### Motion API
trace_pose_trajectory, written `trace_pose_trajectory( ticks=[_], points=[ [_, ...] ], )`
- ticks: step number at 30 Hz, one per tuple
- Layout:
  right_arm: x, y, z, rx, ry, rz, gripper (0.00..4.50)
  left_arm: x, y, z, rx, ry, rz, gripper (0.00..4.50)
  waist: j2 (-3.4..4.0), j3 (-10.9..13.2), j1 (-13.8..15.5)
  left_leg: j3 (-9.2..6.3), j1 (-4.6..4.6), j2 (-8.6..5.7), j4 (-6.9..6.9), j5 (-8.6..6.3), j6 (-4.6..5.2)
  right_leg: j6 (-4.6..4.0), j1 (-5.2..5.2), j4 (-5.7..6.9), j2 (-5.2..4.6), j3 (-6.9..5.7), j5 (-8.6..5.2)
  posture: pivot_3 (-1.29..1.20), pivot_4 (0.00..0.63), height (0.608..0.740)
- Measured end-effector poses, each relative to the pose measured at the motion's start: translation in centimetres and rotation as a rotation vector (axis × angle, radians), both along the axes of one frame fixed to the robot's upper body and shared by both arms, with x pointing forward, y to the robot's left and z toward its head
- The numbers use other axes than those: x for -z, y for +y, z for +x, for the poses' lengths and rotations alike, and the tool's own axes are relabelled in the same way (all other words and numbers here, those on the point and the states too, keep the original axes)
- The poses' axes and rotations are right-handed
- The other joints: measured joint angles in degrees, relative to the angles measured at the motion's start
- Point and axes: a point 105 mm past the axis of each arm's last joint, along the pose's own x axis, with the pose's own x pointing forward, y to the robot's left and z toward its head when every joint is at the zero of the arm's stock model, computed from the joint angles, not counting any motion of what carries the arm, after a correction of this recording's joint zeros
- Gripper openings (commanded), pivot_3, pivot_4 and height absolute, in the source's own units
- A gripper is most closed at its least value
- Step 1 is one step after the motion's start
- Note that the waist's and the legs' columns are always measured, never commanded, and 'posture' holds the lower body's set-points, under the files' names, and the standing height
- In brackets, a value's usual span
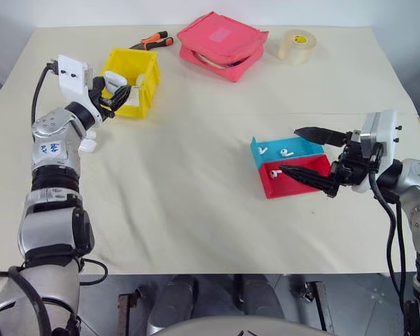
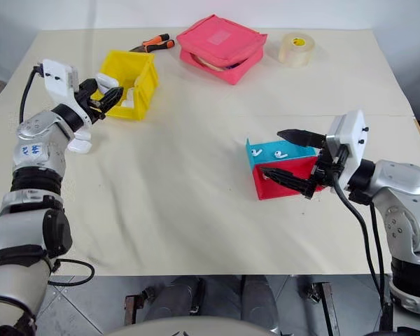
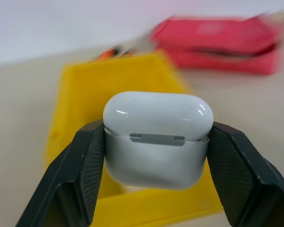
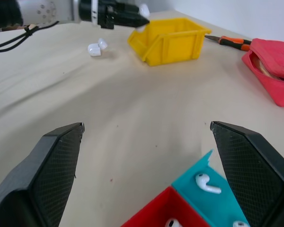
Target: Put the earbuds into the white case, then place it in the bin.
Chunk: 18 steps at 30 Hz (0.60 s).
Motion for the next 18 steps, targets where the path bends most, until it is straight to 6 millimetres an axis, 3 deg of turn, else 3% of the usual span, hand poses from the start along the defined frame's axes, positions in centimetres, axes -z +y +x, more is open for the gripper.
trace_pose_trajectory(
  ticks=[5,13,18],
  points=[
    [-0.2,0.1,0.1,-0.01,-0.003,-0.016,4.5,-0.2,-0.8,0.9,-0.028,0.015,-0.005,4.4,-0.01,0.01,-0.19,0.03,0.0,-0.17,0.02,-0.05,0.14,0.0,-0.09,0.22,-0.2,-0.03,0.0,0.0,0.15,0.74],
    [-0.4,0.0,0.2,-0.016,-0.003,-0.026,4.5,-0.9,-1.8,0.8,0.047,-0.041,0.005,4.47,-0.05,0.02,-0.33,0.06,0.0,-0.21,0.02,-0.04,0.18,0.0,-0.1,0.26,-0.66,-0.61,0.0,0.0,0.15,0.74],
    [-0.5,-0.2,0.5,-0.016,0.002,-0.028,4.5,-2.8,0.3,-1.0,0.109,-0.14,0.043,4.47,-0.04,0.02,-0.8,0.06,0.0,-0.18,0.01,-0.04,0.18,0.0,-0.12,0.26,-0.77,-0.71,0.0,0.0,0.15,0.74]
  ],
)
